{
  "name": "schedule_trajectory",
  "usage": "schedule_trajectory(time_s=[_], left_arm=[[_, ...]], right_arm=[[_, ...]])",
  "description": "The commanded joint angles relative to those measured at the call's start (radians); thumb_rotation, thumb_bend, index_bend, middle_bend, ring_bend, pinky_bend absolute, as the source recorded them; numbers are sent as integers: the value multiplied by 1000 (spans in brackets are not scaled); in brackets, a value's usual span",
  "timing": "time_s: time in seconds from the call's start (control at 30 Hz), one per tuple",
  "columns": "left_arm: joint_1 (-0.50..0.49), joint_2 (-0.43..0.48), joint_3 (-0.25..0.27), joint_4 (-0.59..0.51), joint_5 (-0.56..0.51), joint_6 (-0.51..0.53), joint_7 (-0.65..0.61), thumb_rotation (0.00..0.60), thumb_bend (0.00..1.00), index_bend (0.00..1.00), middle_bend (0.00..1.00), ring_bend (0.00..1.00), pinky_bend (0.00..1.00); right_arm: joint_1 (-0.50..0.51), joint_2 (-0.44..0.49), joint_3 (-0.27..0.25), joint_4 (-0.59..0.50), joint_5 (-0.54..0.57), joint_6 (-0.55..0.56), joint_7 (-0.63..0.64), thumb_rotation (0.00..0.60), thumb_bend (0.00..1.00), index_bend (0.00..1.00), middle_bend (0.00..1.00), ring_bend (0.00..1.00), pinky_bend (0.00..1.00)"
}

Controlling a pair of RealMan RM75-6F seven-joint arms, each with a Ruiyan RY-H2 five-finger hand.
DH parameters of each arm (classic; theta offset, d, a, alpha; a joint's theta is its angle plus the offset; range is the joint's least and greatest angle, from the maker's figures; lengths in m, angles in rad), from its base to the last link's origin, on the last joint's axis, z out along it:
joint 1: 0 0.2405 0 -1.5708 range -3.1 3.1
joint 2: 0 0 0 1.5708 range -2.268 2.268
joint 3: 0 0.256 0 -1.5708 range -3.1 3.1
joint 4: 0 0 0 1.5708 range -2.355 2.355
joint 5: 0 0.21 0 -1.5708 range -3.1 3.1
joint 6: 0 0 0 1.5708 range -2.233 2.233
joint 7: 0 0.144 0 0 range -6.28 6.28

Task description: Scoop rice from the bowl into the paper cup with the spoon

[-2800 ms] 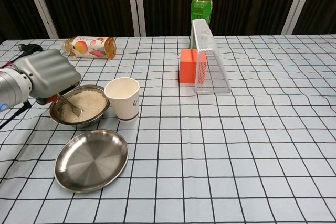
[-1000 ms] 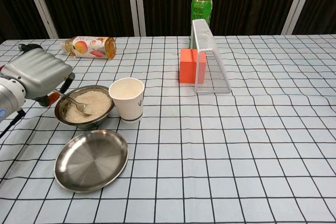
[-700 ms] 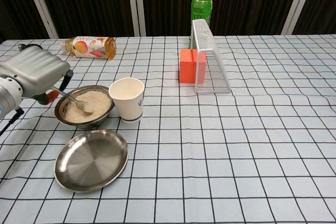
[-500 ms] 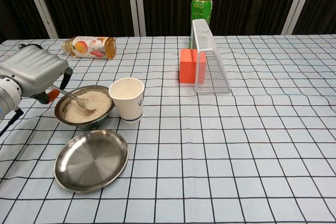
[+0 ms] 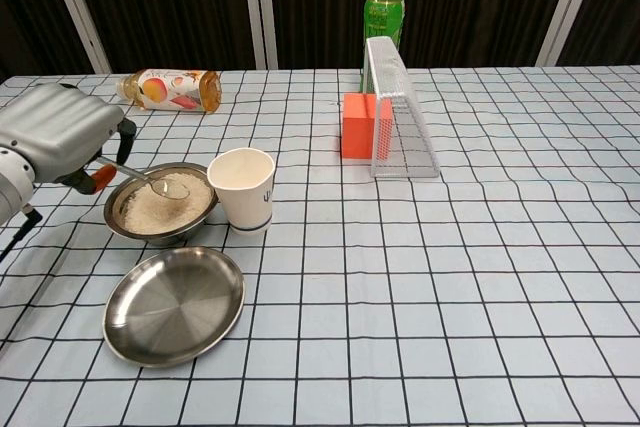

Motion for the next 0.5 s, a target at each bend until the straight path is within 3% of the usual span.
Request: schedule_trajectory(time_s=[0.03, 0.5], left_arm=[[8, 20, -8, -20, 5, 7, -5, 600, 514, 564, 1000, 1000, 1000], [34, 109, -25, -116, 33, 28, -6, 600, 514, 566, 1000, 1000, 1000]], right_arm=[[0, 0, 0, -1, 0, 1, -1, 600, 321, 0, 0, 0, 0], [2, 0, 0, 3, 2, -5, -3, 600, 321, 0, 0, 0, 0]])
